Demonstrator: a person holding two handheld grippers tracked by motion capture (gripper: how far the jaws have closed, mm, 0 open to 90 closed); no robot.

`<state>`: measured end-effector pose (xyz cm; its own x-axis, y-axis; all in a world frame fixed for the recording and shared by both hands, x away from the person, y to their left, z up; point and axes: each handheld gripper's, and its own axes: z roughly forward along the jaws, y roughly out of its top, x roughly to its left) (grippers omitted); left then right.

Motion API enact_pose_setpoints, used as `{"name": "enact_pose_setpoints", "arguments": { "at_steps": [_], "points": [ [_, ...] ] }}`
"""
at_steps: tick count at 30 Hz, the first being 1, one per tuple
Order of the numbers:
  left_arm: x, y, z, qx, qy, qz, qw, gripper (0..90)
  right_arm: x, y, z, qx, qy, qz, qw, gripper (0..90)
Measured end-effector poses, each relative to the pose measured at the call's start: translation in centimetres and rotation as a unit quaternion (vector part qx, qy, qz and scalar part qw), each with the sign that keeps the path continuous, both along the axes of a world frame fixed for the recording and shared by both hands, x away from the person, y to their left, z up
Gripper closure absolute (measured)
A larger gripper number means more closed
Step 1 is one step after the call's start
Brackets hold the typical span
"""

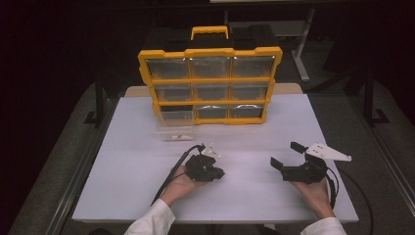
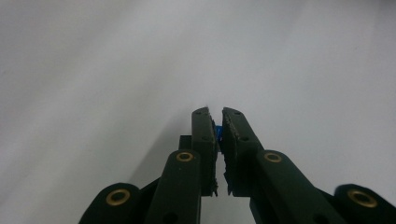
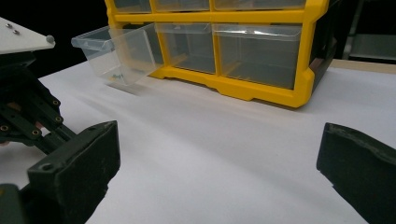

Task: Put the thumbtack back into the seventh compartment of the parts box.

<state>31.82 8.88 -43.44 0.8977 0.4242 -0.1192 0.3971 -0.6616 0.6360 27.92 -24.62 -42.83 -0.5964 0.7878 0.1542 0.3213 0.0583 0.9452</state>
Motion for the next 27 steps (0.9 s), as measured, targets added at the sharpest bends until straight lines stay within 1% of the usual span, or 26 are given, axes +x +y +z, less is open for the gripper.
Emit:
{"name": "enact_pose_setpoints", "arguments": {
  "at_steps": [2, 8, 12, 15, 16, 17, 21, 27],
  "points": [
    [0.0, 0.2, 0.2, 0.002, -0.003, 0.003, 1.0000, 84.0, 0.0, 0.0, 0.0, -0.001, 0.000, 0.001, 1.0000, 0.0],
    [0.3, 0.9, 1.0, -0.002, -0.009, 0.008, 0.9999, 84.0, 0.0, 0.1, 0.0, -0.002, 0.000, 0.003, 1.0000, 0.0],
    [0.6, 1.6, 1.7, -0.013, -0.010, 0.018, 0.9997, 84.0, 0.0, 0.1, 0.0, -0.002, 0.000, 0.002, 1.0000, 0.0],
    [0.7, 1.6, 1.9, -0.018, -0.012, 0.019, 0.9996, 84.1, 0.0, 0.1, 0.0, -0.002, 0.001, 0.002, 1.0000, 0.0],
    [0.8, 1.7, 2.4, -0.021, -0.016, 0.020, 0.9994, 84.1, 0.0, 0.2, 0.0, -0.003, 0.001, 0.003, 1.0000, 0.0],
    [0.8, 1.7, 2.4, -0.021, -0.016, 0.020, 0.9994, 84.0, 0.0, 0.2, 0.0, -0.003, 0.001, 0.003, 1.0000, 0.0],
    [1.4, 2.2, 3.3, -0.023, -0.024, 0.028, 0.9991, 84.1, 0.0, 0.3, -0.1, -0.004, 0.001, 0.005, 1.0000, 0.0],
    [2.0, 3.2, 4.0, -0.027, -0.033, 0.045, 0.9981, 84.1, 0.1, 0.6, -0.2, -0.010, 0.003, 0.011, 0.9999, 0.0]
  ]
}}
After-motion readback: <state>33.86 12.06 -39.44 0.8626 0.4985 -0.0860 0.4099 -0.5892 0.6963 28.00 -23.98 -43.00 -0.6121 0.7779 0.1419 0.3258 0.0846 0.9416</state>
